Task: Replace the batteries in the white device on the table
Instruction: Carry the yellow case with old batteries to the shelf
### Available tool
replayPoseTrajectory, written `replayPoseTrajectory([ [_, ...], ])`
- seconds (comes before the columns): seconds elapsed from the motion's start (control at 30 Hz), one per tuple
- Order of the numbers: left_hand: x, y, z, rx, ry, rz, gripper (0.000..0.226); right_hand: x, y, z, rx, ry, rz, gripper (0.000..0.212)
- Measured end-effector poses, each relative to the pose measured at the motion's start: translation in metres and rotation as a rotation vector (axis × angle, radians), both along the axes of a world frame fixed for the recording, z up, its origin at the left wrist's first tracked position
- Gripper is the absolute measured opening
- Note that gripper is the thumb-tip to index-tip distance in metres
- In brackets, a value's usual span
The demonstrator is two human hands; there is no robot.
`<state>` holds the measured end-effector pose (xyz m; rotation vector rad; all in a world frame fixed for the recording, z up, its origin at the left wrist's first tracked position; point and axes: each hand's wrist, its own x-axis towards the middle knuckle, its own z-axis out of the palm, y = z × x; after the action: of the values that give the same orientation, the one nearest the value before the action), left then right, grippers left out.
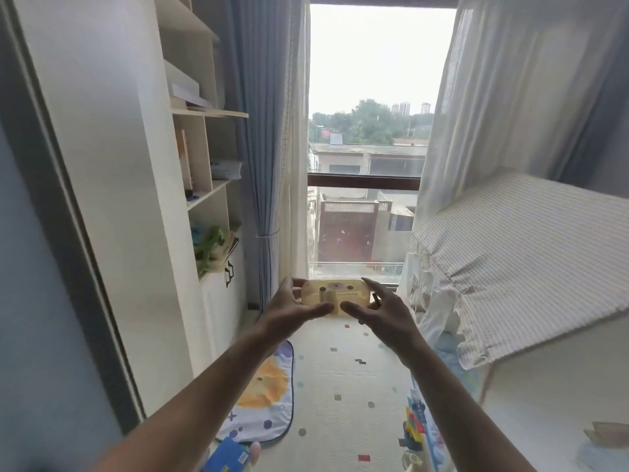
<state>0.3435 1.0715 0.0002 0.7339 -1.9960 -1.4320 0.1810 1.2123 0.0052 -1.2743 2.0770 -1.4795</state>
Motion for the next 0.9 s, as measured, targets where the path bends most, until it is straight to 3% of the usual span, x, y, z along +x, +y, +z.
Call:
replayPoseTrajectory([
  [0.33,-0.148,-0.199,0.007,0.03,-0.016,0.01,0.084,-0.156,-0.205,-0.002,0.011,-0.038,0.042,0.076],
  [0.5,-0.225,-0.294,0.003,0.058,-0.015,0.111,0.075,-0.249,-0.324,-0.007,0.038,-0.033,0.12,0.081],
  [0.9,-0.362,-0.529,-0.005,0.06,0.014,0.353,0.077,-0.4,-0.595,-0.007,0.066,-0.024,0.349,0.068],
])
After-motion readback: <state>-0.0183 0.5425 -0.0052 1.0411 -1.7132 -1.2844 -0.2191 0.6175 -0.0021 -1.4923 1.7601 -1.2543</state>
